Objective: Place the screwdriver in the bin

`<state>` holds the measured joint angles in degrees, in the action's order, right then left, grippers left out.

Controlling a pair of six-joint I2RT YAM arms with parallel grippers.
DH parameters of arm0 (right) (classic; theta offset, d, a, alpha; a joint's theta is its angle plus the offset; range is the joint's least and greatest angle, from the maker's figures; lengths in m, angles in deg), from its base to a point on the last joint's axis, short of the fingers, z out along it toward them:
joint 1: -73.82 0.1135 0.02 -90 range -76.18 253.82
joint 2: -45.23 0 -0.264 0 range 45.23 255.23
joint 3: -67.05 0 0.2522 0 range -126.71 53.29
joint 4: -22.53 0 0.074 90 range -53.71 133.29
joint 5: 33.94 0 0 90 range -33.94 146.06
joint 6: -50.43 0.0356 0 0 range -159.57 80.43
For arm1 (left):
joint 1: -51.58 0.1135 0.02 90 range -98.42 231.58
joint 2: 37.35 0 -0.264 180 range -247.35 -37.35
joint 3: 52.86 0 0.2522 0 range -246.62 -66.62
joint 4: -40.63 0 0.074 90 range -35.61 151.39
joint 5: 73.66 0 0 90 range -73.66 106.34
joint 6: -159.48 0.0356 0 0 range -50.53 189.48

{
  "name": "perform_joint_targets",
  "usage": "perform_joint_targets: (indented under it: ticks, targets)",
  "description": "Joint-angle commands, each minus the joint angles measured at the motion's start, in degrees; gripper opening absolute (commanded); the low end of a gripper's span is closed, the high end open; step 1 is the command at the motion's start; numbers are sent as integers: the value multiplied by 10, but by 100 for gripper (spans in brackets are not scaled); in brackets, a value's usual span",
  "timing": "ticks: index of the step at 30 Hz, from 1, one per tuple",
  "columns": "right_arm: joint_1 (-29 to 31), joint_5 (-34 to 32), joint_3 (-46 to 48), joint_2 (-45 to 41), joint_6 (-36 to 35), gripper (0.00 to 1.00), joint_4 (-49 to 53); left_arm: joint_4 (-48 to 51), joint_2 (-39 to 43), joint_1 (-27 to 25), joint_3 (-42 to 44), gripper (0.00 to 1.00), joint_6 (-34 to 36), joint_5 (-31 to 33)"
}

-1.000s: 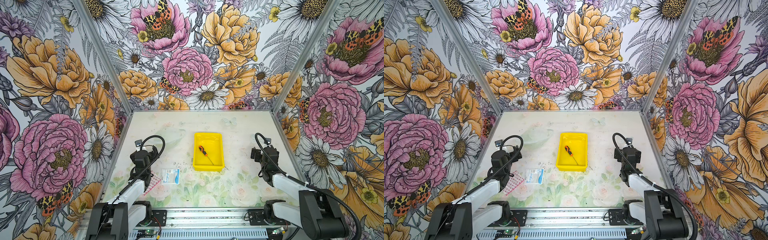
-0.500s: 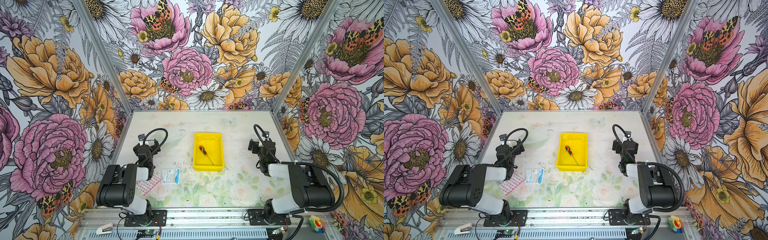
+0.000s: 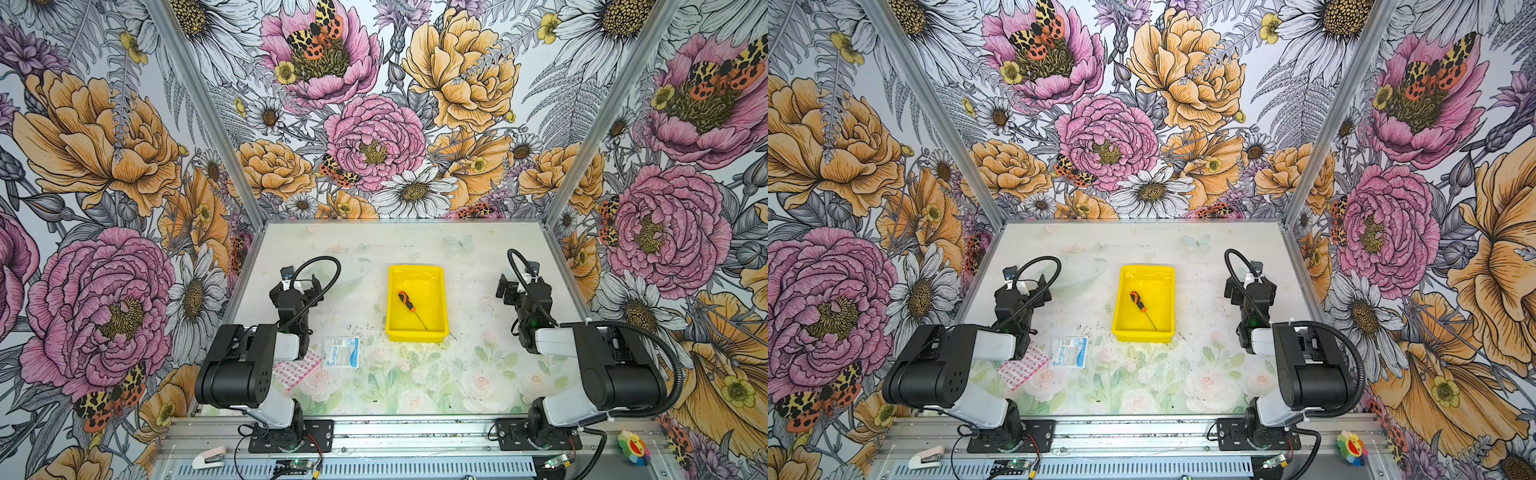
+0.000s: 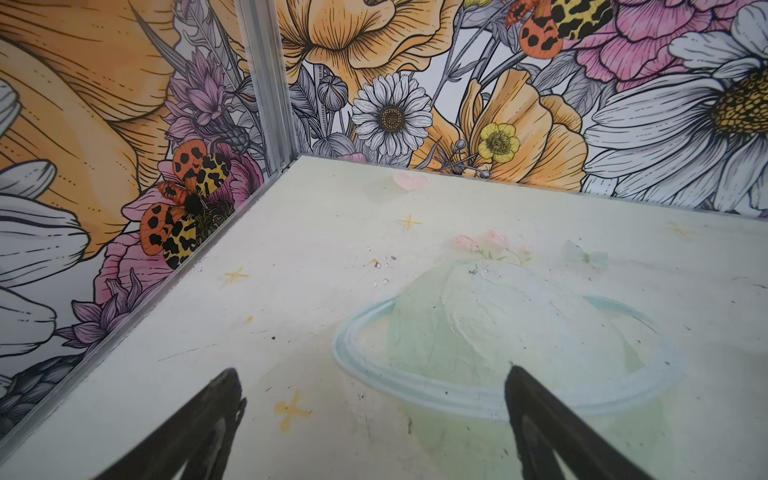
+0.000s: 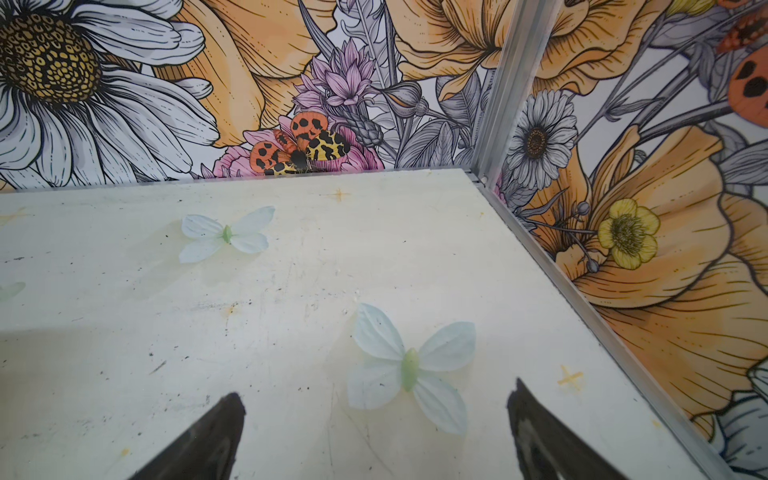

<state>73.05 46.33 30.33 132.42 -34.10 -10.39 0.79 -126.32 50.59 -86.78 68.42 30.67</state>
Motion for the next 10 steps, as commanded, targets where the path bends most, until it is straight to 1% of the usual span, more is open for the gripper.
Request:
perform_joint_targets:
  ticks: [1,10]
  targets:
    - [2,7,5,5,-1,99,-25,-14,0,-2,-9,99,9,-5]
    - [2,7,5,5,0,100,-24,-12,1,3,-9,99,8,-18]
